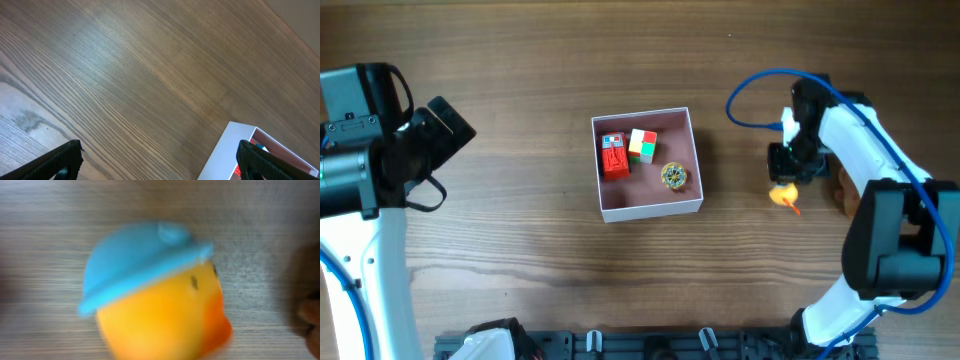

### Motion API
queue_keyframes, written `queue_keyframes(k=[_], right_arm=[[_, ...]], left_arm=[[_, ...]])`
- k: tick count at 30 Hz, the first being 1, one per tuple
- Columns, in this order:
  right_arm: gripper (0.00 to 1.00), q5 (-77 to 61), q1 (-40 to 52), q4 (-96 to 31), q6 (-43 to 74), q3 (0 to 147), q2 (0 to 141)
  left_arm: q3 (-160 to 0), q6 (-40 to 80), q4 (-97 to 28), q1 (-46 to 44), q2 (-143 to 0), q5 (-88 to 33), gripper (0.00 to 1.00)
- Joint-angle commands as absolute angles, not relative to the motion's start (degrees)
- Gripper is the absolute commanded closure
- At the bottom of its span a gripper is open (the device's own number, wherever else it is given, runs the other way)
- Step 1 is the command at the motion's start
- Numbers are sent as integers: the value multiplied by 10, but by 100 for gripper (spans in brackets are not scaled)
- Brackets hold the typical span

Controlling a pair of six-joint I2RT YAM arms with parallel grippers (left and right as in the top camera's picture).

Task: Pack container
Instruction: 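Grasp the duck toy with the right gripper and carry it to the box, then lower the duck into the box and open the right gripper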

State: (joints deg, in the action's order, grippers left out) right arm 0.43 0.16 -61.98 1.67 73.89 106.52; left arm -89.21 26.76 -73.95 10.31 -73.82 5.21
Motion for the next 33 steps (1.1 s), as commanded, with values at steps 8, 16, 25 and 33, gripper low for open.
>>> queue_keyframes(k=[8,16,25,33], right_arm=[[96,2,259,-597,134,950,957],[96,-6,310,-578,246,950,1063],[96,-7,310,-592,238,949,1173],[43,-8,310,-591,230,949,1177]], left_arm=[[-899,257,-740,107,-732,48,0],[-899,257,-742,107,-732,48,0],[-899,256,-742,107,-732,48,0],[-899,256,-742,107,-732,48,0]])
